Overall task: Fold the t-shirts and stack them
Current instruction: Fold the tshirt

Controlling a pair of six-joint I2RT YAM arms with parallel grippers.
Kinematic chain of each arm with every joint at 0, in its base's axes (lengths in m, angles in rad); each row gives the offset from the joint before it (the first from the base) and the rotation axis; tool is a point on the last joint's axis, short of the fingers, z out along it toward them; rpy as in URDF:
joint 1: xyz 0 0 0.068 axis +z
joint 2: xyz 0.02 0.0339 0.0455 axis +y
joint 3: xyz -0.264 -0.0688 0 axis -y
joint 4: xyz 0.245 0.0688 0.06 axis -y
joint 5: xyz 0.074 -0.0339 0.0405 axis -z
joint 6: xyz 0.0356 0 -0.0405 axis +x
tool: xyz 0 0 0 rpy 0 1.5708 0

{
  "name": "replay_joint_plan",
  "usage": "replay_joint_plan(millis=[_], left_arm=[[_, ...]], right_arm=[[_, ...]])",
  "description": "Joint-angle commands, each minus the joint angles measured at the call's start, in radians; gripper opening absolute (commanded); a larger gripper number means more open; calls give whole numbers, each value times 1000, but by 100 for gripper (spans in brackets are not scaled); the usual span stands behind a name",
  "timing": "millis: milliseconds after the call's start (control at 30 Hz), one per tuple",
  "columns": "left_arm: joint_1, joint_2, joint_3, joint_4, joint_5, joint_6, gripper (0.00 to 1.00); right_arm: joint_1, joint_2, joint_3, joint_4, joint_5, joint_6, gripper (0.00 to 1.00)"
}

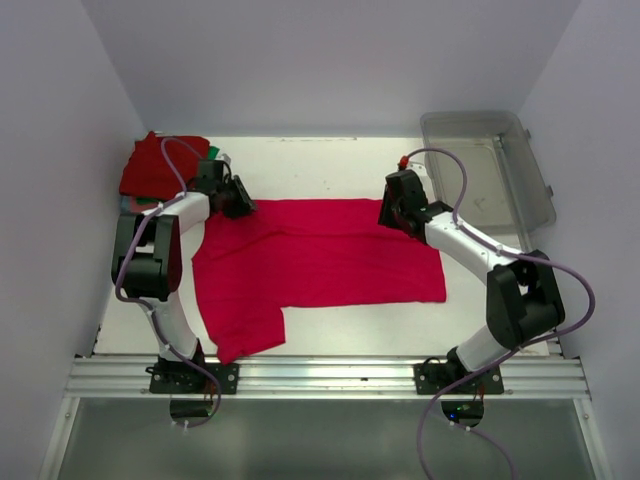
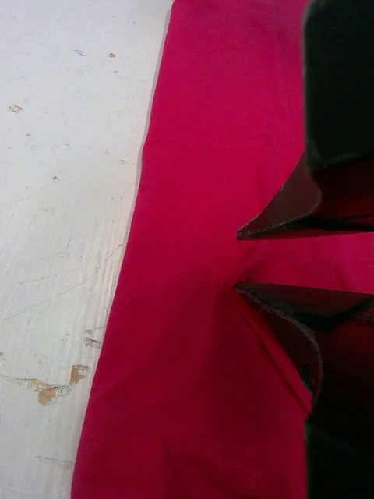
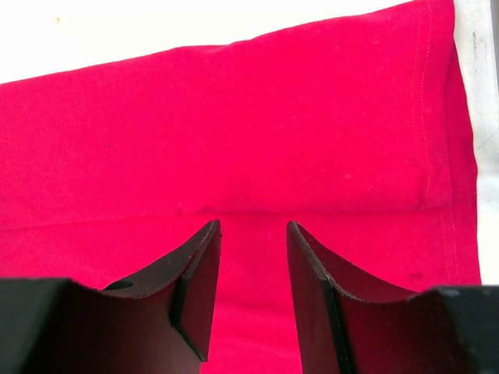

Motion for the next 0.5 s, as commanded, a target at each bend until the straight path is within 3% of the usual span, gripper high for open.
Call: replay_joint_plan(millis=[0, 467], left_arm=[[-4, 10, 16, -9, -13, 14, 31], [-7, 65, 13, 20, 23, 19, 21]], right_arm=[[-1, -47, -10, 42, 24, 17, 44], [-2, -61, -33, 36, 42, 19, 42]])
